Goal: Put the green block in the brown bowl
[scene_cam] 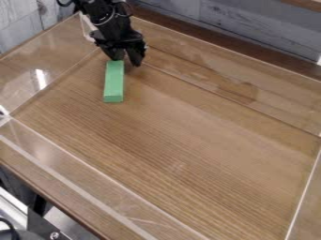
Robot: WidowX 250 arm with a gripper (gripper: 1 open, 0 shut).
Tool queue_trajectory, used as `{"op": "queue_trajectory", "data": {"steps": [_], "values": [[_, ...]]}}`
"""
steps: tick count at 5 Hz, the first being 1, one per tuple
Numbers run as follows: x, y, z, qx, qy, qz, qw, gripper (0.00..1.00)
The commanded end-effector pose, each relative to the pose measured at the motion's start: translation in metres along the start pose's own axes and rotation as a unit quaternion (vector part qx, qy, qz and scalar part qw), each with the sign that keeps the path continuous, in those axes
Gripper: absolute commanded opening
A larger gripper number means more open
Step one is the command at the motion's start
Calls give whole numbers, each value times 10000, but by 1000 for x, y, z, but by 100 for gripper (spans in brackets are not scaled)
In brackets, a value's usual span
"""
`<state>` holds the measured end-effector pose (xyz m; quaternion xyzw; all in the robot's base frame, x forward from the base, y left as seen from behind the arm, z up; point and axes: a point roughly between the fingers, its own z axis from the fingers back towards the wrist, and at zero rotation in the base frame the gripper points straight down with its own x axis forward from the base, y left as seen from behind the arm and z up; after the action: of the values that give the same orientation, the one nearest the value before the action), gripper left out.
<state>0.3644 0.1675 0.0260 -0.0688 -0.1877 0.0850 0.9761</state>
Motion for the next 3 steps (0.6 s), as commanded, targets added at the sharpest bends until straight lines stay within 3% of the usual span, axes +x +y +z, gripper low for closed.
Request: {"op": "queue_trajectory", "data": {"steps": [1, 3], "values": [[16, -2, 11, 63, -189, -67, 9998, 0], [21, -6, 15, 29, -88, 54, 9999, 0]]}}
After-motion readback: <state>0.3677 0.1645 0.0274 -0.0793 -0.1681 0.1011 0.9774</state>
